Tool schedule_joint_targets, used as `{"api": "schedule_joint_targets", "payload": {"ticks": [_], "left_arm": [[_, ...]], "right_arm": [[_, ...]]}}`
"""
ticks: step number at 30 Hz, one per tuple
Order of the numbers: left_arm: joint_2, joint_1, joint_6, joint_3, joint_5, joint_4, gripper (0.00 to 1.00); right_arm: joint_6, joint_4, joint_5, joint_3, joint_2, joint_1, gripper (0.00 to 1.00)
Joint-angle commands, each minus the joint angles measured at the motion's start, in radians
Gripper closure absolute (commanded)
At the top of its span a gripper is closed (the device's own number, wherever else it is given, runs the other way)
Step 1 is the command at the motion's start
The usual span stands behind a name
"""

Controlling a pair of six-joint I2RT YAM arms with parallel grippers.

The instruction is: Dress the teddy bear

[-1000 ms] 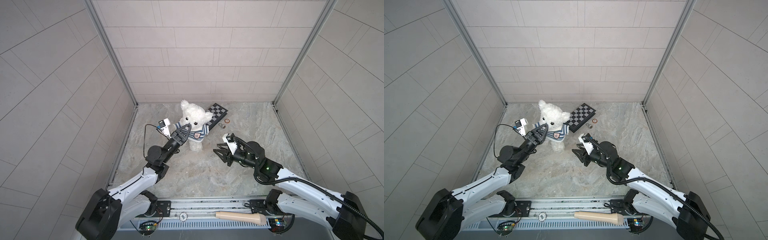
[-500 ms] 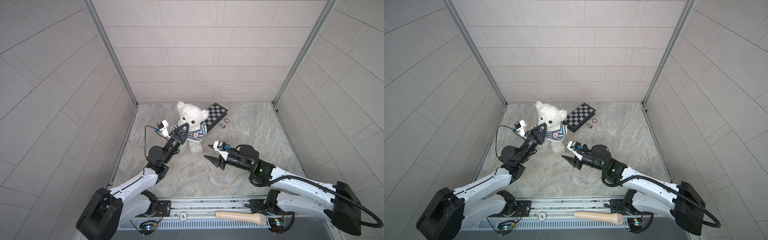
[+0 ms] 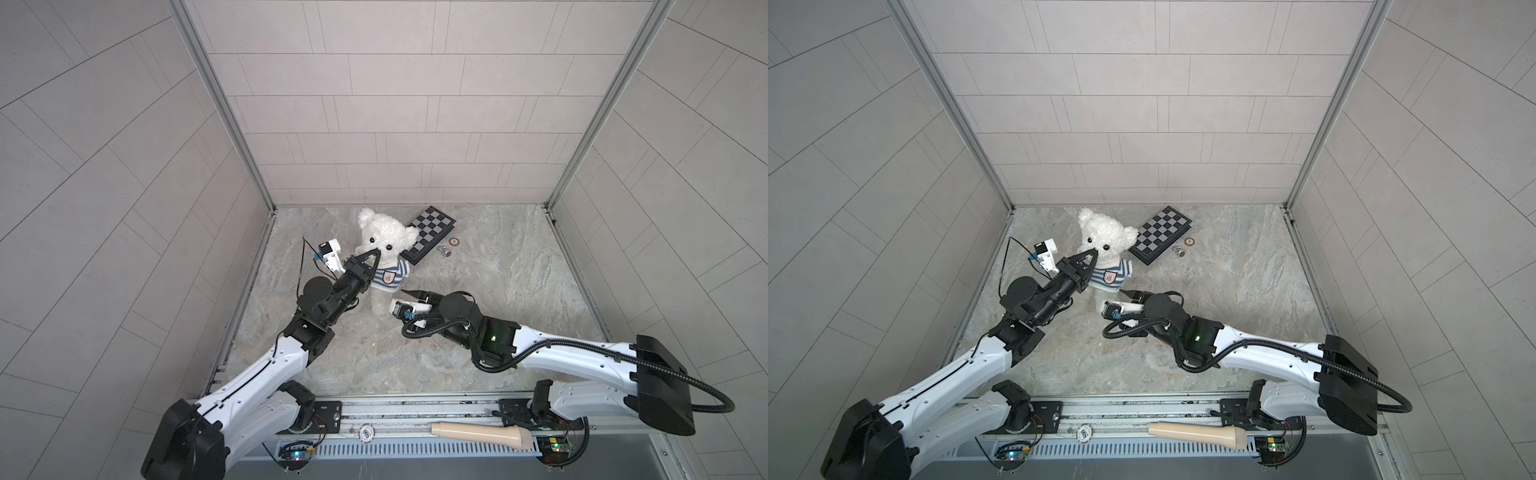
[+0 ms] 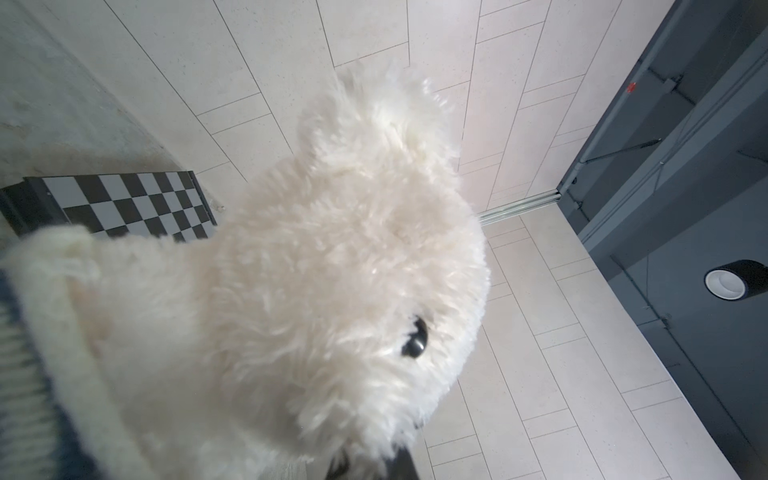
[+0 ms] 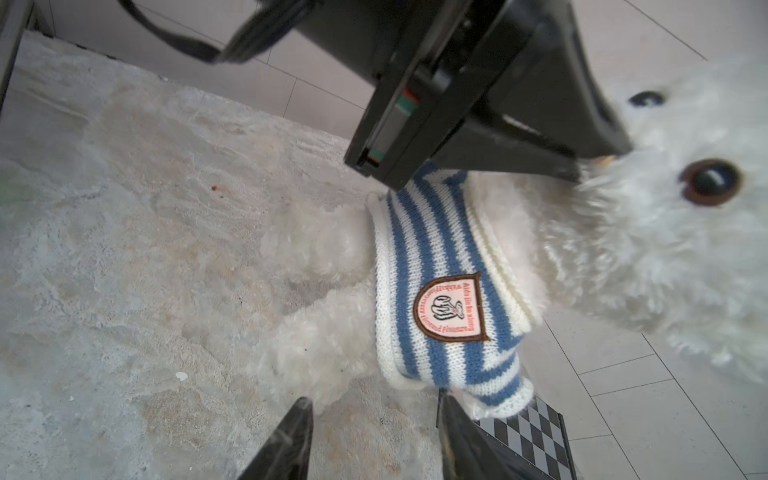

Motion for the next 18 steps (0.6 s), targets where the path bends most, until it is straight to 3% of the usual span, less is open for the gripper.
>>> {"api": "schedule_joint_targets", "payload": {"ticks": [1,11,18], "left_arm": [[-0.026,-0.012,0.027,0.045,-0.04,-0.075,1.0],[-0.046,-0.034,-0.036,0.047,-0.106,-0.134,1.0],[-0.072,-0.04,-0.069,0.051,-0.148,-0.182,1.0]], "right_arm": [[-0.065,0.017,0.046,0.036,0.033,0.015,0.51],[-0.11,0.142,0.081,0.052,0.157,0.028,0.6],[-0.167,0.181,0.102,0.052,0.202,0.033,0.61]]}}
